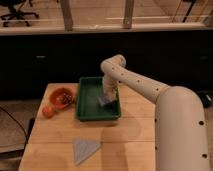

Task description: Wipe tray with sponge

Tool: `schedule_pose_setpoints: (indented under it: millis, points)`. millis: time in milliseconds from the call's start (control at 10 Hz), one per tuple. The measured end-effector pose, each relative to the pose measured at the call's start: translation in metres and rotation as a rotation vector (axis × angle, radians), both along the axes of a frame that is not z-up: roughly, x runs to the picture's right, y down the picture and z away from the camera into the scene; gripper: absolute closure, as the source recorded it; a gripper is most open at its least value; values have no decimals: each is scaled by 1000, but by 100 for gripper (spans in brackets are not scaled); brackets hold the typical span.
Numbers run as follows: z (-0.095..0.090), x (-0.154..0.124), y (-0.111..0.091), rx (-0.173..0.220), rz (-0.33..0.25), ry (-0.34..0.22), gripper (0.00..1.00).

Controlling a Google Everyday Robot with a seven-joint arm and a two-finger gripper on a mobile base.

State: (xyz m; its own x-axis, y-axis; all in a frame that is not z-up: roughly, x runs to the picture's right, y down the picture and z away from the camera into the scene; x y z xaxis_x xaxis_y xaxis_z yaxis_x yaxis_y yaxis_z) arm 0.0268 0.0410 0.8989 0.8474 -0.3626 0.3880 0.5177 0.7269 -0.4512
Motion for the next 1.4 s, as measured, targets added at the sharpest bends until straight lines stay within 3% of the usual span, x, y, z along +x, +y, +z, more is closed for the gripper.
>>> schedule_pose_setpoints:
  millis: [1400]
  points:
    - [3, -14, 8, -15, -90, -64, 100]
